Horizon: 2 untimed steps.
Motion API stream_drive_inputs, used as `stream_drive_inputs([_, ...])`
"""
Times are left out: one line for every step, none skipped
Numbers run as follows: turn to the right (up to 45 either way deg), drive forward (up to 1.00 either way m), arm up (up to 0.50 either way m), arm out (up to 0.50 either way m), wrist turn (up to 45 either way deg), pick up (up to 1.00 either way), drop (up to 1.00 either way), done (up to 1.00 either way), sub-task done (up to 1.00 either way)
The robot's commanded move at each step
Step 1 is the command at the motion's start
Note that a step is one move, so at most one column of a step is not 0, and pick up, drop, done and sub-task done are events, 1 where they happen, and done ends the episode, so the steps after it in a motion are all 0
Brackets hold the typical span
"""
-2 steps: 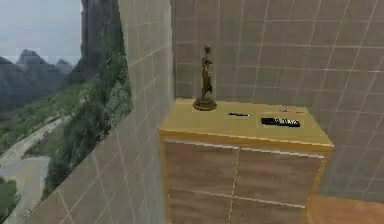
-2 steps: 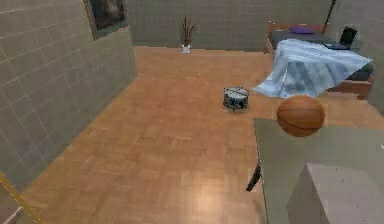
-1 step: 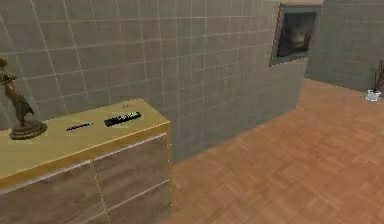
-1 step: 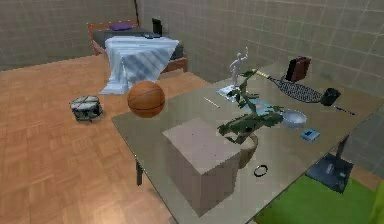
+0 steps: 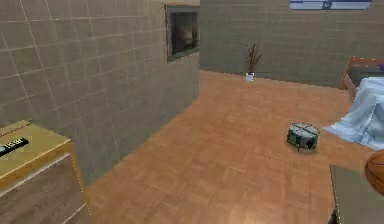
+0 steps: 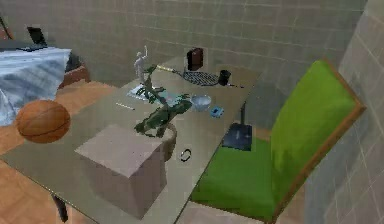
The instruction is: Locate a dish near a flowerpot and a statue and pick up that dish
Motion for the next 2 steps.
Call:
stream_drive_inputs([45.0,0.00,0.00,0.00,0.0,0.00,0.00,0.00,0.00])
stream_drive_inputs([45.0,0.00,0.00,0.00,0.0,0.00,0.00,0.00,0.00])
